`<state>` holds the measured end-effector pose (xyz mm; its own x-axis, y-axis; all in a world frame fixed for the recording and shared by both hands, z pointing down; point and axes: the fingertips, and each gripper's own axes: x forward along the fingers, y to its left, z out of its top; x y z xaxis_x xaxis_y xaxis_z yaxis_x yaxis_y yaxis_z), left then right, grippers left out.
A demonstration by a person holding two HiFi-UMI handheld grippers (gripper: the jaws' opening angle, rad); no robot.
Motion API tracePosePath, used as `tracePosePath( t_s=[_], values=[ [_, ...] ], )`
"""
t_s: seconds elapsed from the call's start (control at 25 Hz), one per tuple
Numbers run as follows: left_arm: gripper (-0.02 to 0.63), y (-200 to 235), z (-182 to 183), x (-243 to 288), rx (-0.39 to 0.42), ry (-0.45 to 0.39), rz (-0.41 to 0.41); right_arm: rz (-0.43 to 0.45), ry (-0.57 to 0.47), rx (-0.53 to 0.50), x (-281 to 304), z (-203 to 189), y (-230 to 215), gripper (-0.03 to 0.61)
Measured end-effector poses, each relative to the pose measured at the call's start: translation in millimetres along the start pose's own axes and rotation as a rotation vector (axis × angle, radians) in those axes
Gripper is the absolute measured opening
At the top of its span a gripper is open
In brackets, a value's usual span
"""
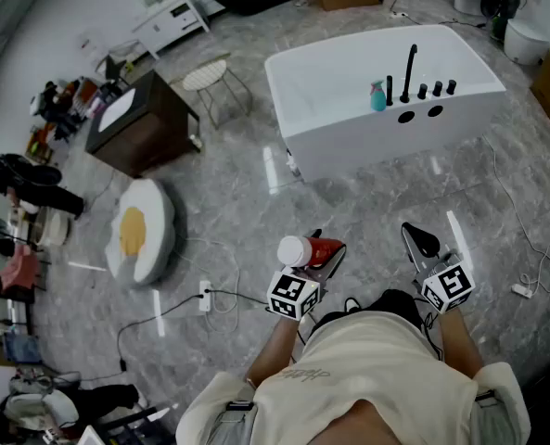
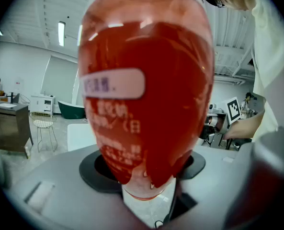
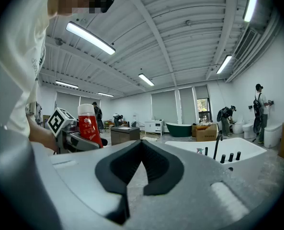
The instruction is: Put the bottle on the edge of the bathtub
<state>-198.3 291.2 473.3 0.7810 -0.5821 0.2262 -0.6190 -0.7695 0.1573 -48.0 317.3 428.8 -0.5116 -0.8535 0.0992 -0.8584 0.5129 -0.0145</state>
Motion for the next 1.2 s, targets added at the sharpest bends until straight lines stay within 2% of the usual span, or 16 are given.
tracePosePath(
  t_s=[0.32,0.48,0.76,0.92,1.08,1.2],
  values=[
    [0.296,3.1,-2.6,-3.1,-0.019,-0.001,0.018,-0.041,-0.044,0.062,-6.8,4.9,-4.2,0.002],
    [0.298,5.8,-9.6,1.6,-0.024,0.027,0.011,-0.051,-0.018,0.053,-6.5,-0.3,-6.0,0.002],
    [0.299,20.4,-14.0,42.4,-0.074,0.066,-0.013,-0.068,0.036,0.132,8.1,-32.1,-36.9,0.002],
    [0.299,41.8,4.5,80.1,-0.074,0.079,-0.016,-0.062,0.024,0.106,36.6,-29.7,-74.4,0.002],
    [0.298,66.2,43.5,125.7,-0.024,0.066,-0.029,-0.030,-0.018,0.054,78.6,-11.7,-120.5,0.002],
    [0.299,80.8,69.7,157.0,0.002,0.052,-0.028,-0.025,-0.049,0.135,110.1,-4.1,-159.7,0.002]
  ],
)
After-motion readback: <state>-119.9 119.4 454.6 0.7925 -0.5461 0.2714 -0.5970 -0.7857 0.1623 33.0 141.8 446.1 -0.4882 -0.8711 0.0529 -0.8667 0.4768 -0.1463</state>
